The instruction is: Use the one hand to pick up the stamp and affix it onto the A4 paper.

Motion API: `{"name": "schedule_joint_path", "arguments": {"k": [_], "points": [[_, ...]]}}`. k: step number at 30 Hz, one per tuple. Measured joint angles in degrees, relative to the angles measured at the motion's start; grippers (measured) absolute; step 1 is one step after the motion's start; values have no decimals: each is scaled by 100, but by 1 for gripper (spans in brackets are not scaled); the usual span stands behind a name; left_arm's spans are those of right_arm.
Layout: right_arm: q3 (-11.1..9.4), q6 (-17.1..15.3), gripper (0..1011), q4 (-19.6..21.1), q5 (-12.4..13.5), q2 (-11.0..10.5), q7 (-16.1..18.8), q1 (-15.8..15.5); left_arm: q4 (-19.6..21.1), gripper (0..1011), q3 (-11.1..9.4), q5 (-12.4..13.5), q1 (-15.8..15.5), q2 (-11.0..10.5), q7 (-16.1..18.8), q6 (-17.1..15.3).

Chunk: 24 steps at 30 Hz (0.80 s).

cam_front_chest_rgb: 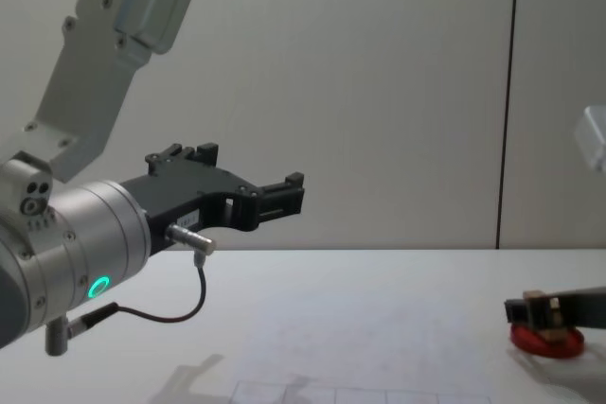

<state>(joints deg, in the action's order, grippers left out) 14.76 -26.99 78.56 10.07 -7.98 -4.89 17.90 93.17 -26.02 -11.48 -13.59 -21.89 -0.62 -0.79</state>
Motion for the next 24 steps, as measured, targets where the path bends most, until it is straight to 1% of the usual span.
{"name": "schedule_joint_path", "arguments": {"k": [3,4,5,6,9,10,11,12,16,24], "points": [[12,-17,599,-35,-43,16,28,17,0,993,0,0,0,0,0,0],[23,-28,543,-57,-72,26,43,27,0,993,0,0,0,0,0,0],[26,-31,519,-66,-80,30,48,30,0,993,0,0,0,0,0,0],[32,-43,459,-83,-108,38,60,35,0,993,0,0,0,0,0,0],[40,-67,400,-106,-140,49,67,43,0,993,0,0,0,0,0,0],[42,-82,340,-117,-159,53,67,46,0,993,0,0,0,0,0,0],[43,-96,319,-123,-172,55,67,46,0,993,0,0,0,0,0,0],[44,-124,260,-134,-191,60,63,47,0,993,0,0,0,0,0,0],[42,-181,220,-151,-217,67,33,47,0,993,0,0,0,0,0,0],[-3,-397,221,-197,-224,86,-101,50,0,993,0,0,0,0,0,0]]}}
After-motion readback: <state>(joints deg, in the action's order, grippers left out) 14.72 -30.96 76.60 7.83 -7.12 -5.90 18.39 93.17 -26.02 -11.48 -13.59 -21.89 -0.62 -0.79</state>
